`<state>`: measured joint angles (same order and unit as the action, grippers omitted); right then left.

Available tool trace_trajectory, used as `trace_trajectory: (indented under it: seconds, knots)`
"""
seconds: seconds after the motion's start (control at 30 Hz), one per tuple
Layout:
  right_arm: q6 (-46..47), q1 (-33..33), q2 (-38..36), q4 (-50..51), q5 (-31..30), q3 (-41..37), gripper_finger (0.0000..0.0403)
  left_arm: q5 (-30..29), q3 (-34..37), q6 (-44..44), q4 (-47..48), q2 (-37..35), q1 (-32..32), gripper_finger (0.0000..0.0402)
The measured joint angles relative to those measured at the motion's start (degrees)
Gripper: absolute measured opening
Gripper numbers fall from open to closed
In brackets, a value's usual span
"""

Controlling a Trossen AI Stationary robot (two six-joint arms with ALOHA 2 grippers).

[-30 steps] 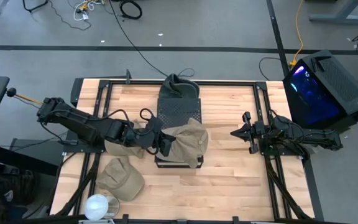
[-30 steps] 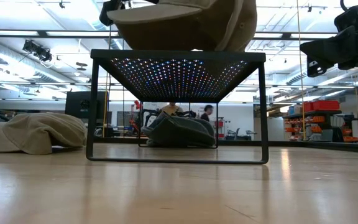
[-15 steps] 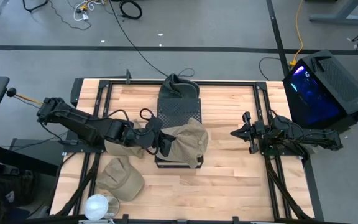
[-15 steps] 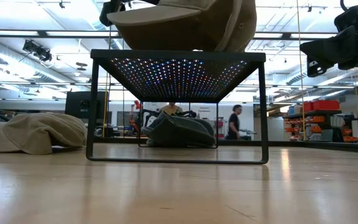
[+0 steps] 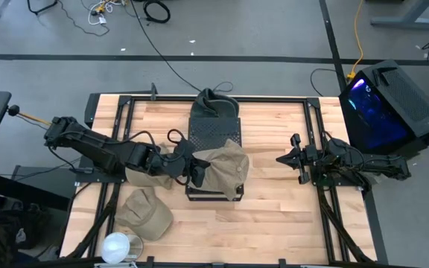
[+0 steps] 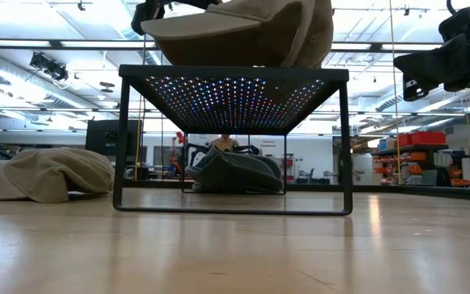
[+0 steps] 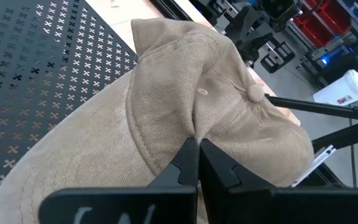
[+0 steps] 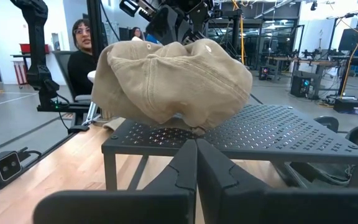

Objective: Pick & Place hat
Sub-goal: Put the top brown cap on the shelf, then stack the top brown cap on top of the other brown cap on the shelf

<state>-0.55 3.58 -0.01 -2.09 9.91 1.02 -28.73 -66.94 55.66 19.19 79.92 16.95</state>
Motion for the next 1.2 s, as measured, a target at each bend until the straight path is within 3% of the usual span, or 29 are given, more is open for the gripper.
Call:
trace_trajectory:
  seconds: [0.83, 1.2]
  knots:
    - [0.0, 0.0, 0.0, 0.0, 0.0, 0.0, 0.0007, 0.1, 0.0, 0.3, -0.5, 0.0, 0.0, 0.0003]
    - [0.0, 0.0, 0.0, 0.0, 0.0, 0.0, 0.0007, 0.8, 0.0, 0.1, -0.5, 0.0, 0.0, 0.0058]
